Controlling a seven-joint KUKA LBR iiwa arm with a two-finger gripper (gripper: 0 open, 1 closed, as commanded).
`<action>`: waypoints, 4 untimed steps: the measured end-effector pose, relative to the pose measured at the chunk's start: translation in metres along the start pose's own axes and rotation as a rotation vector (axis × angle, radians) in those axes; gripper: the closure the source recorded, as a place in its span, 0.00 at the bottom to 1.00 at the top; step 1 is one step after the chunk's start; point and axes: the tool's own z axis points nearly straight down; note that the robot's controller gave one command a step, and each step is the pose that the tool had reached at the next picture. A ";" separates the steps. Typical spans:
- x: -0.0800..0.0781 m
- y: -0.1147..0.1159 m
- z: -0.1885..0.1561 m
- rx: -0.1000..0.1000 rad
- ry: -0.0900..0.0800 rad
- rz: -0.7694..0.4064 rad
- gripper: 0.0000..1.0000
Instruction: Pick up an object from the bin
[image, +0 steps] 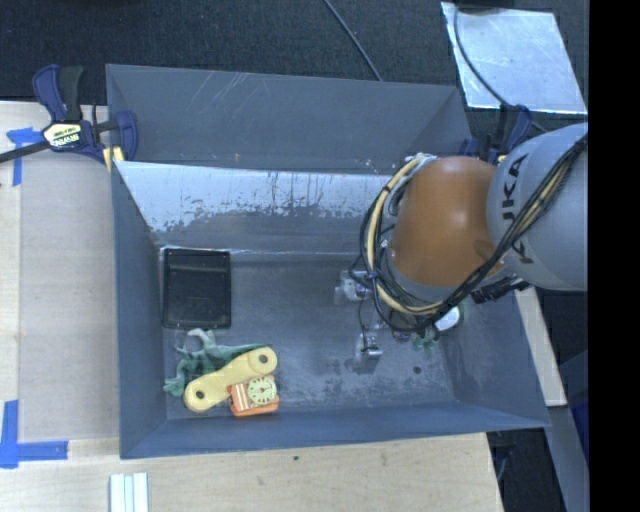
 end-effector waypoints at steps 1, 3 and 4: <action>-0.002 0.000 -0.004 0.000 -0.009 0.001 0.00; -0.016 0.115 0.020 0.001 -0.011 -0.480 0.00; 0.011 0.023 0.031 0.004 -0.006 -0.758 0.00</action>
Offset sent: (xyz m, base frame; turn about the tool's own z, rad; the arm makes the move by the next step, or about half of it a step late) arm -0.0015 -0.0193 -0.0642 -0.3020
